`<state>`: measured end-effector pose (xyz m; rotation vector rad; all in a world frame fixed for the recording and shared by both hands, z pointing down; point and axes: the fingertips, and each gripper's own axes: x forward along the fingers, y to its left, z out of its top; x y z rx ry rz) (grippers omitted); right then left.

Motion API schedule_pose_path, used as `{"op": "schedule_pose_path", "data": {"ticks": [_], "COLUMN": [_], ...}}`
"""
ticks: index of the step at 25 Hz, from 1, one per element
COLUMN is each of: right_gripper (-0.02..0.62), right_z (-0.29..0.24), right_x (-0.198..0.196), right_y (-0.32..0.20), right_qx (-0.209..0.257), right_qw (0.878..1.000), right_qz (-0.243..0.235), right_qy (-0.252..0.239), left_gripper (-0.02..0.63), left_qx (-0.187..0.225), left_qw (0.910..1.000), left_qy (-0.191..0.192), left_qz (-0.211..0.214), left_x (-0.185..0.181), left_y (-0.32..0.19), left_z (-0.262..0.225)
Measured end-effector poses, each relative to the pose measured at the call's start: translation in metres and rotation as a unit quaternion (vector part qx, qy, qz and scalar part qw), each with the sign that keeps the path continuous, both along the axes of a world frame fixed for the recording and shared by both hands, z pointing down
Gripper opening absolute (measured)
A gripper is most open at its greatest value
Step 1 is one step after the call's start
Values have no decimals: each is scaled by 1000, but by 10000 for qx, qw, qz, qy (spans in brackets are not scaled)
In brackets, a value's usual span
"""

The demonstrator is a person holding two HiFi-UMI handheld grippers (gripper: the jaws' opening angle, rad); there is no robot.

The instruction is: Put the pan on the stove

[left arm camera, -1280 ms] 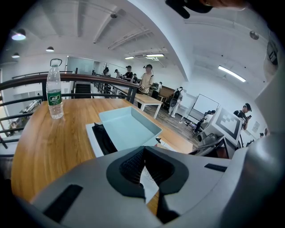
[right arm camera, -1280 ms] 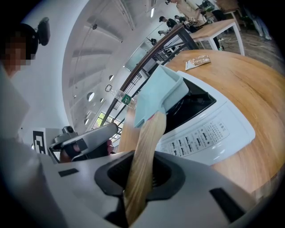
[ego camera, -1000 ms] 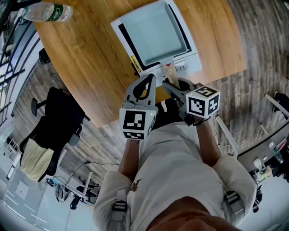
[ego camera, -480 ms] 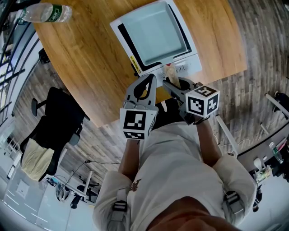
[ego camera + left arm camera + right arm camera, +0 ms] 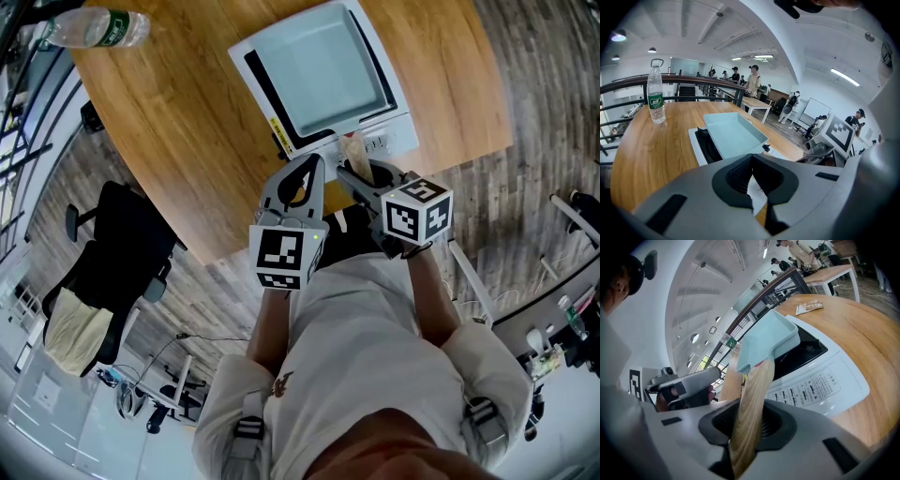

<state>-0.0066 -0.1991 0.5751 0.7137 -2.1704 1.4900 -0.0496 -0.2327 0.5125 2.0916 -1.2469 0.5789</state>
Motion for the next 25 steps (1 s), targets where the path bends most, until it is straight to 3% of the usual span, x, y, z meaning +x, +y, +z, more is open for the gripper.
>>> {"op": "schedule_pose_path", "data": {"ticks": [17, 25], "right_gripper": [185, 269], "right_z": [-5, -6], "right_x": [-2, 0], "right_y": [-4, -8], "right_qx": [275, 421], "right_qw": [9993, 9988], "right_qz": [-148, -93], "right_qy": [194, 234], "left_gripper": [20, 20], "left_qx": [-4, 2], "left_qw": [10000, 10000], "left_qy": [-23, -29], "left_qz": [33, 37], "left_x": [0, -1], "left_y": [2, 4], "left_z": [-2, -2]}}
